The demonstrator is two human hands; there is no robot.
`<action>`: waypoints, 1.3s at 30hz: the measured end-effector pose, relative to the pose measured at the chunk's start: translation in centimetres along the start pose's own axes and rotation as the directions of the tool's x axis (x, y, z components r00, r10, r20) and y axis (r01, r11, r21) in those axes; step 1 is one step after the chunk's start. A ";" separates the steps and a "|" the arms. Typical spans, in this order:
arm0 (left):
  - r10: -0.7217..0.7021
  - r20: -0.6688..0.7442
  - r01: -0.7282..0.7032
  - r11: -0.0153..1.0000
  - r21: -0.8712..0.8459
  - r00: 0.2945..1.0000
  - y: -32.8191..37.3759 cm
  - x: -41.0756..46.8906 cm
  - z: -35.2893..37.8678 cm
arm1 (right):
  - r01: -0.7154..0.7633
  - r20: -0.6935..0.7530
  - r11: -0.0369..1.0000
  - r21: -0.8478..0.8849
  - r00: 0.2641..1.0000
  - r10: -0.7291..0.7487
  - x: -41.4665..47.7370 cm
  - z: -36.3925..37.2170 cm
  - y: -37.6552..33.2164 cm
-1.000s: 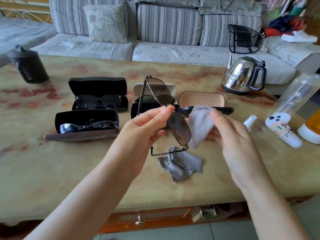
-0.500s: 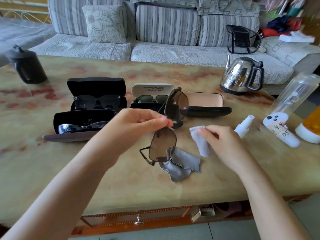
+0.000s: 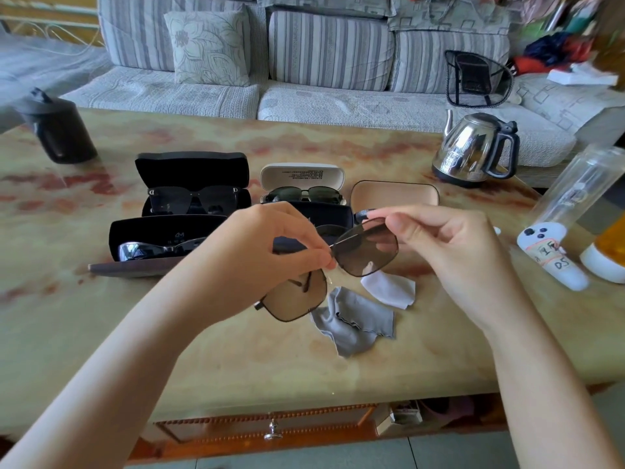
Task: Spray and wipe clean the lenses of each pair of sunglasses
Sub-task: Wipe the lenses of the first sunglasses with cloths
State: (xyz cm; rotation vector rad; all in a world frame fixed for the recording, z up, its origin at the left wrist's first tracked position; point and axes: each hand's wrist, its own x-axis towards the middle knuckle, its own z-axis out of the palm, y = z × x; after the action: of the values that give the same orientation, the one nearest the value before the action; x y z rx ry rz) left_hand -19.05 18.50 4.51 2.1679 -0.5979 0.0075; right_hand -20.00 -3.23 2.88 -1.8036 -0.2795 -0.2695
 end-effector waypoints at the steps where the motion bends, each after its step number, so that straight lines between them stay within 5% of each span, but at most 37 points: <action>1: 0.000 -0.017 0.000 1.000 0.013 1.000 0.0 0.0 -0.1 | -0.019 -0.008 0.999 0.037 1.000 0.020 -0.1 0.0 0.0; 6: -0.037 -0.094 0.040 0.999 0.027 0.995 -0.4 0.3 0.2 | -0.089 -0.085 0.977 0.191 0.991 0.106 -0.4 0.4 0.5; 12: -0.222 -0.183 0.162 0.941 -0.297 0.958 -1.9 0.7 -0.7 | -0.119 -0.211 0.950 0.290 0.960 0.185 0.1 0.4 1.2; 17: -0.403 -0.054 0.308 0.773 -0.555 0.914 -3.1 1.1 -0.2 | -0.078 -0.295 0.916 0.393 0.933 0.206 0.2 0.1 1.3; 27: -0.294 -0.004 0.136 0.453 -0.881 0.956 -3.9 1.6 0.3 | -0.124 -0.343 0.937 0.327 0.908 0.240 0.3 0.8 1.8; 39: -0.285 -0.050 0.103 0.496 -0.862 0.957 -4.9 5.0 2.0 | -0.303 -0.021 0.863 0.404 0.940 0.340 2.9 -2.9 2.1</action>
State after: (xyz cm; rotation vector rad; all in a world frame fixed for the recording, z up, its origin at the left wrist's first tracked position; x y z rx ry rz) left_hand -12.92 17.42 0.62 1.1997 -0.1479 -0.1756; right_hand -16.65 -6.44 2.65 -1.4010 0.0381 -0.0501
